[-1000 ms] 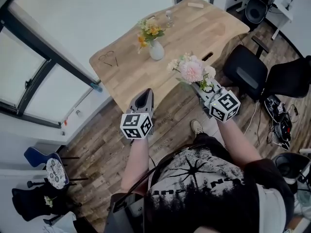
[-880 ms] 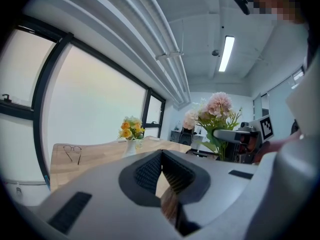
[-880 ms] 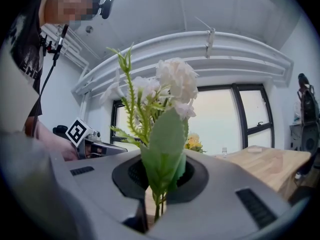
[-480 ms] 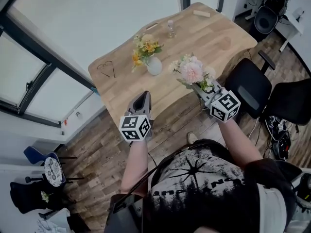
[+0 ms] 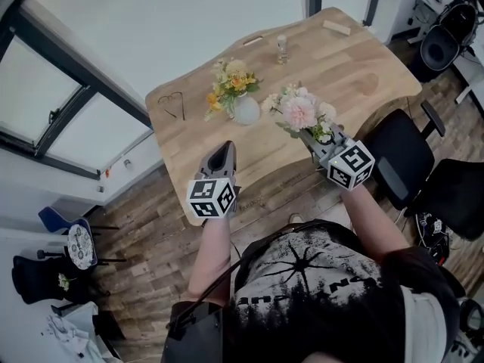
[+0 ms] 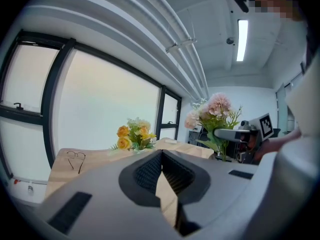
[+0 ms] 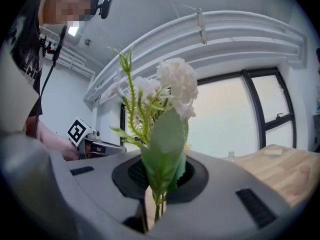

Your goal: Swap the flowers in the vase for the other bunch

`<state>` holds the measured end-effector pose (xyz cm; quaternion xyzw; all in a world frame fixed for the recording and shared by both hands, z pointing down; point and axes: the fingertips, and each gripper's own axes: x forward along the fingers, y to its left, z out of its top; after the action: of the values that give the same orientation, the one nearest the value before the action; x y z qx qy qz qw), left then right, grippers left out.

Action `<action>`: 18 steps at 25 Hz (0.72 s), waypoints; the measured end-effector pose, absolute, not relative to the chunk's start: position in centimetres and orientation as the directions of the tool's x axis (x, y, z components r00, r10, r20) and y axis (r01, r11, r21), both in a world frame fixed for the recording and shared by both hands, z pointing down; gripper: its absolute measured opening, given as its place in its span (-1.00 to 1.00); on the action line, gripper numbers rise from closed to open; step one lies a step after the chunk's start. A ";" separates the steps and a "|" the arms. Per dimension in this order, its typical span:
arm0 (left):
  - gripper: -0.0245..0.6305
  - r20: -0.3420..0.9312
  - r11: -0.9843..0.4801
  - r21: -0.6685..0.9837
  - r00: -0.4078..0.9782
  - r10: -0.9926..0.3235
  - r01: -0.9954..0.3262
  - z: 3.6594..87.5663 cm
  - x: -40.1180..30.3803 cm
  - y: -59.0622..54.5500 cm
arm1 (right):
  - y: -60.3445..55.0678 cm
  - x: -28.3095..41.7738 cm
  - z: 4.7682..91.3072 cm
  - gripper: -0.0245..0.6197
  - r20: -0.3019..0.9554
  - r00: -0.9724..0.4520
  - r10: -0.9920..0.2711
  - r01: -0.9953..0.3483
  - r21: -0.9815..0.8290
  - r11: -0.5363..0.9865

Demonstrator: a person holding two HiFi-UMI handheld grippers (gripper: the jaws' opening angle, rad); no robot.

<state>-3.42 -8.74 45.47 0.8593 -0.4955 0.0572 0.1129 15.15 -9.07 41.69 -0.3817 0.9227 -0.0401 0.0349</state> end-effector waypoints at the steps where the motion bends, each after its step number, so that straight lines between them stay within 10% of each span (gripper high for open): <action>1: -0.88 0.211 -0.473 0.136 0.492 -0.845 -0.870 45.4 -3.4 -9.1 | -9.6 15.2 41.8 -0.80 -0.034 -0.716 -0.697 -0.691 -0.102 0.715; 18: -0.88 0.197 -0.349 0.115 0.366 -0.910 -0.930 45.0 -4.7 -13.4 | -16.3 13.7 41.8 -0.80 -0.056 -0.812 -0.580 -0.574 -0.097 0.813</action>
<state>-4.73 -13.45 45.04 0.8198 -0.5610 0.0493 0.1036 13.70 -16.29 41.83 -0.3034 0.9512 -0.0380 0.0414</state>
